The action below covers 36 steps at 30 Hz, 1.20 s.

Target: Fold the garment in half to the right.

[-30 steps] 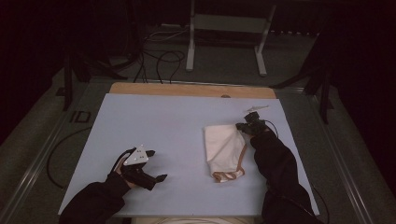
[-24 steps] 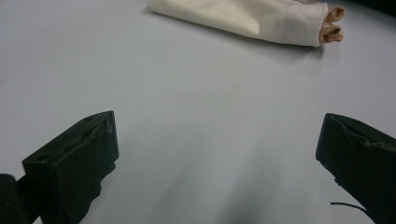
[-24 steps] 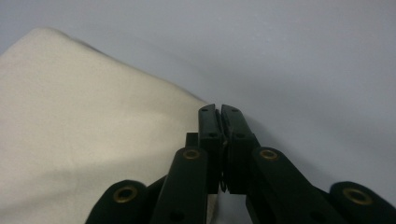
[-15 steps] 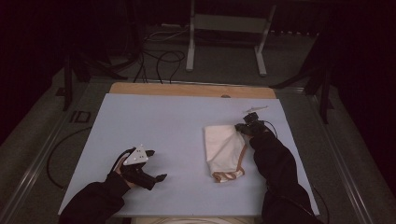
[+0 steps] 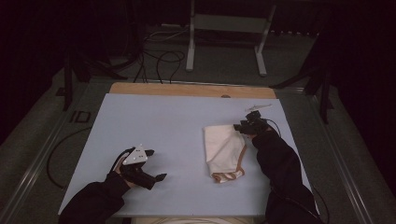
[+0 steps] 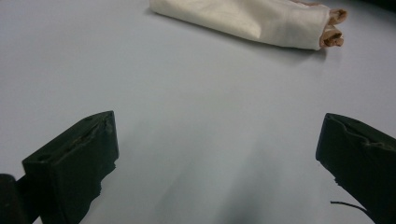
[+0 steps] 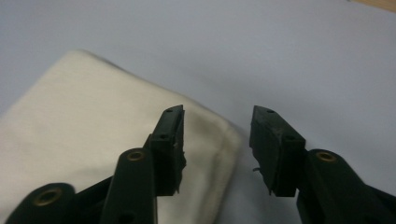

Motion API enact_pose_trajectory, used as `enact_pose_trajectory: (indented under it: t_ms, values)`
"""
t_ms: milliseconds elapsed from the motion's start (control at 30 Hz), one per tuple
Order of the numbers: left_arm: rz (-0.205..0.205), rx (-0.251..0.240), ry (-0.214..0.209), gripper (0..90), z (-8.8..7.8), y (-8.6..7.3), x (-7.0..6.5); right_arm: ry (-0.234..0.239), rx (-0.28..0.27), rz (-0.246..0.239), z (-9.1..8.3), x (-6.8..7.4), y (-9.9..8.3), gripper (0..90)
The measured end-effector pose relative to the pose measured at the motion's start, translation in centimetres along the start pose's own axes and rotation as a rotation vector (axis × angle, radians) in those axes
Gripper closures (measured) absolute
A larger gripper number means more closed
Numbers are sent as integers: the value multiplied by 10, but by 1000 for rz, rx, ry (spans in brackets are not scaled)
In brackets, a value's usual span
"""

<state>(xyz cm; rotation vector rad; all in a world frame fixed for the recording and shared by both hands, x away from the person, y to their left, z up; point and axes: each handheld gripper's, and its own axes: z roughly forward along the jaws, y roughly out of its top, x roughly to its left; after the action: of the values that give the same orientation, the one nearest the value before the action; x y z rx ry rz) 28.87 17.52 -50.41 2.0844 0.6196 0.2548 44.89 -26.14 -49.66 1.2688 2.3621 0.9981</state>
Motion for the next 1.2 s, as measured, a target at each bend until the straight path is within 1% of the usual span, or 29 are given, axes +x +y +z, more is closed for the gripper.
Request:
enact_pose_trajectory:
  t_ms: [67,133,200,233,267,333,400,433,467,500,600,700,867,967,1067,1200]
  values:
    - [0,1,2,0,0,0,0,6,-2,-5,-1,2,2,481]
    - [0,1,1,0,0,0,0,23,-6,4,-2,4,4,425]
    - [-4,2,3,0,-1,-1,1,28,-15,8,-4,6,6,358]
    - [-7,0,6,0,-1,-1,1,45,-16,15,-4,7,8,326]
    - [-8,1,10,0,-1,-1,1,53,-19,17,-4,8,9,289]
    - [-13,-4,17,0,-2,-1,2,52,-24,12,-6,13,13,222]
    - [-13,0,16,0,-1,-1,3,67,-25,3,-6,17,17,161]
    - [-13,1,17,0,-1,-1,3,86,-25,-9,-6,19,18,109]
    - [-13,3,16,0,-2,-2,3,116,-33,-9,-7,20,20,104]
    - [-13,4,16,0,-2,-2,3,133,-36,-4,-7,21,22,94]
    - [-11,2,17,0,-2,-2,3,156,-49,-15,-9,26,26,94]
    - [-13,3,17,0,-2,-2,3,154,-53,-25,-11,29,30,94]
    - [-14,5,17,0,-3,-3,3,157,-78,-49,-18,35,32,94]
    - [-17,6,19,0,-4,-3,3,165,-92,-54,-24,38,30,94]
    - [-18,4,22,0,-5,-2,4,177,-94,-65,-31,40,27,94]
    - [-19,5,22,0,-5,-2,3,176,-105,-75,-40,41,21,94]
